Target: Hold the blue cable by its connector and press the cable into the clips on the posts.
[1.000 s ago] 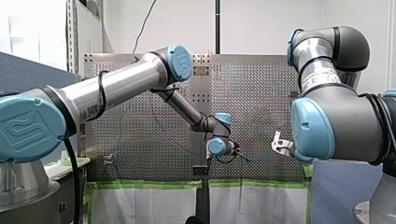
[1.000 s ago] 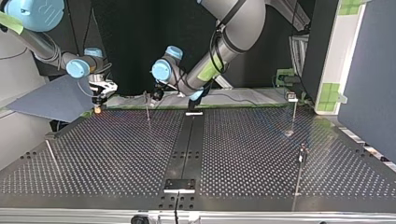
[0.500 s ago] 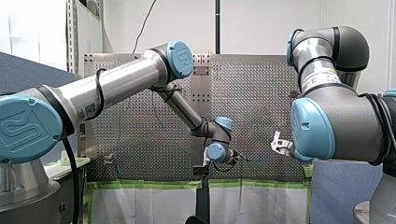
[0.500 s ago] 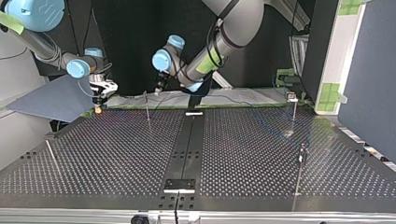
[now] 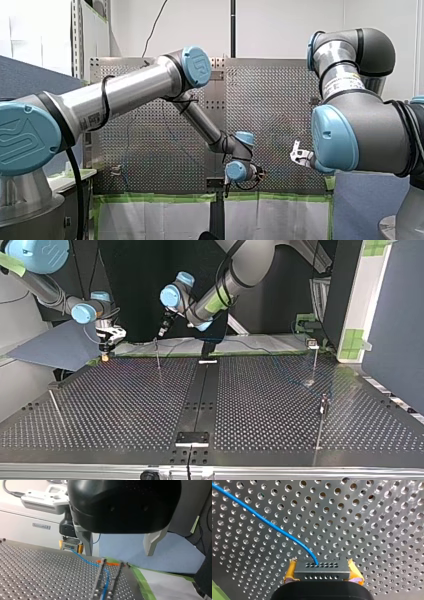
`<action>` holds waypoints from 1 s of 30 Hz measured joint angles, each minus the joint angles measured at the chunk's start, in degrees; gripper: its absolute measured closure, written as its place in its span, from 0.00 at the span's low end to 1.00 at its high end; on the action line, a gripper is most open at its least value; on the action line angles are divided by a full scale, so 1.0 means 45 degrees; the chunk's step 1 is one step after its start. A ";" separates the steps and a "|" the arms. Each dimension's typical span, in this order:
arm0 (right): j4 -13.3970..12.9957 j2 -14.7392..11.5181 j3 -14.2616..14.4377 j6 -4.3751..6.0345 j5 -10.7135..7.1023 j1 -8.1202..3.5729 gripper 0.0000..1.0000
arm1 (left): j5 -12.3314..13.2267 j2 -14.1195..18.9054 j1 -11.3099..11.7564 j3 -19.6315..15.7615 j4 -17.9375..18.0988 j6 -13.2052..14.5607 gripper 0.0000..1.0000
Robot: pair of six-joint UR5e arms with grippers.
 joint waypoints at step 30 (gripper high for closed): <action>-0.0001 0.0009 0.0000 0.0100 0.0001 -0.0018 1.00 | -0.0595 -0.0983 -0.0300 0.0764 0.2286 -0.0476 0.00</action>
